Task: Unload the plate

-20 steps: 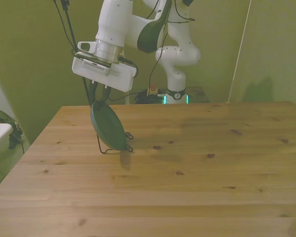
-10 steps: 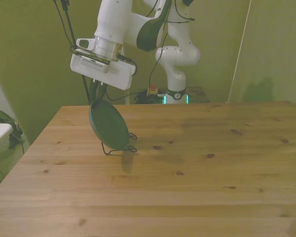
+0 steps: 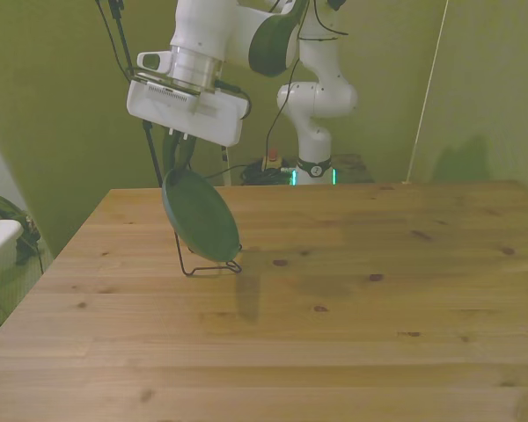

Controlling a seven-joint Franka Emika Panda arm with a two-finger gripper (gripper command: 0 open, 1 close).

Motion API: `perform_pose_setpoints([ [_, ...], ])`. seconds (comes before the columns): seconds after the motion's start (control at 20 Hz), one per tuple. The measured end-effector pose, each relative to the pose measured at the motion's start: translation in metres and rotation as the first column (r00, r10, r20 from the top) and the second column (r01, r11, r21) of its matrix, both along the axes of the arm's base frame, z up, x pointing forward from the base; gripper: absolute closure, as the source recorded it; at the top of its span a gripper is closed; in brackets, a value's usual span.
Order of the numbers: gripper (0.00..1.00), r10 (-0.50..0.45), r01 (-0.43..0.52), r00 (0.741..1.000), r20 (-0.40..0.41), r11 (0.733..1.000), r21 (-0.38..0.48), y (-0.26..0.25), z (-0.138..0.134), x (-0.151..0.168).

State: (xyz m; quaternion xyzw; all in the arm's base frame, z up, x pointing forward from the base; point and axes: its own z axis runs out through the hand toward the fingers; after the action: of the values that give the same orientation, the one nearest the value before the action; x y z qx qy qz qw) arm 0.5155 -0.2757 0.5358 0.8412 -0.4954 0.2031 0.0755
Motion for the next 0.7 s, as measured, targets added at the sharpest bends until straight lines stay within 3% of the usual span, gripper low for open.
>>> perform_pose_setpoints([
  [0.3, 1.00, -0.010, 0.003, 0.996, 0.092, 0.997, 0.072, 0.082, 0.013, 0.034],
  [0.7, 1.00, -0.092, 0.068, 0.988, 0.127, 0.981, 0.182, 0.190, -0.039, 0.057],
])
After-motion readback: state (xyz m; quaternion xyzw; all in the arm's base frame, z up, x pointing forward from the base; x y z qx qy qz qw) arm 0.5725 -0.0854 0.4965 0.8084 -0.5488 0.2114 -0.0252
